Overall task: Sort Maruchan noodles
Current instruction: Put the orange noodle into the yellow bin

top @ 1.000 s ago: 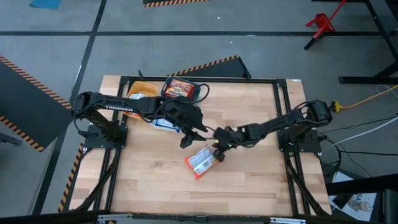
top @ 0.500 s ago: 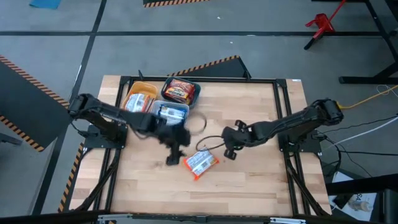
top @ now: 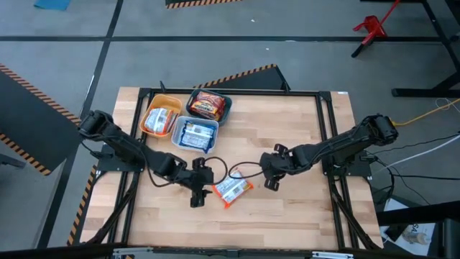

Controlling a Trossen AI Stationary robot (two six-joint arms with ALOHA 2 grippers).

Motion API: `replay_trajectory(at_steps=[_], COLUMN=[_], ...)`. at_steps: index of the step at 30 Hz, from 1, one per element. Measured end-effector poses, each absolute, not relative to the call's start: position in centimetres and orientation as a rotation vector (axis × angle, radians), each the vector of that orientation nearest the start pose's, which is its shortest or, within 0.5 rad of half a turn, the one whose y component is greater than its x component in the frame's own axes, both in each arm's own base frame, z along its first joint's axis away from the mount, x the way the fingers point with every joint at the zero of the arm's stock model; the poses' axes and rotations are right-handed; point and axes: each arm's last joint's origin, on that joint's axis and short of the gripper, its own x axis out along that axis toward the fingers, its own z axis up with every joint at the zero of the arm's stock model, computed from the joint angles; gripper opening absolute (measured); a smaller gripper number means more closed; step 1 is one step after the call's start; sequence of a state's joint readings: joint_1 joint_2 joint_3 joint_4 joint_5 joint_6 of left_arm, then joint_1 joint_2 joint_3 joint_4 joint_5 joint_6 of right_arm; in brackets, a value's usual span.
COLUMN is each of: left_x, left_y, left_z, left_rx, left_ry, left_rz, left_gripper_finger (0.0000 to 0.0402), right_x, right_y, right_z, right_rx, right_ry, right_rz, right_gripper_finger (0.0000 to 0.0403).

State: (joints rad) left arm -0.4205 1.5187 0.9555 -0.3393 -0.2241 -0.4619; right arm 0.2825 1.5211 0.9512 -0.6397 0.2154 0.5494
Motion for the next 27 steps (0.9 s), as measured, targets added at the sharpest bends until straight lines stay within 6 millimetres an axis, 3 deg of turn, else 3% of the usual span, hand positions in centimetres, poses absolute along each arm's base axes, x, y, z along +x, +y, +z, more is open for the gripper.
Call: replay_trajectory(at_steps=[4, 9, 15, 27], left_x=[27.6, 27.7, 28.8, 30.6], left_y=[-11.1, -10.5, -10.6, -10.6], left_z=[19.2, 18.3, 16.5, 12.8], left_rx=[-0.154, -0.144, -0.099, -0.092], left_ry=[0.875, 0.823, 0.829, 0.835], left_rz=[0.029, 0.034, 0.037, 0.052], left_gripper_finger=[0.025, 0.0284, 0.0303, 0.0299], right_x=[27.0, 27.0, 27.1, 27.1], right_y=[7.2, 7.2, 7.2, 7.2], right_z=[19.6, 19.6, 19.6, 19.6], right_rx=[0.193, 0.193, 0.193, 0.19], right_ry=[1.145, 1.142, 1.138, 1.135], right_rz=[-0.256, -0.258, -0.259, -0.253], right_gripper_finger=[0.0242, 0.0277, 0.0284, 0.0282])
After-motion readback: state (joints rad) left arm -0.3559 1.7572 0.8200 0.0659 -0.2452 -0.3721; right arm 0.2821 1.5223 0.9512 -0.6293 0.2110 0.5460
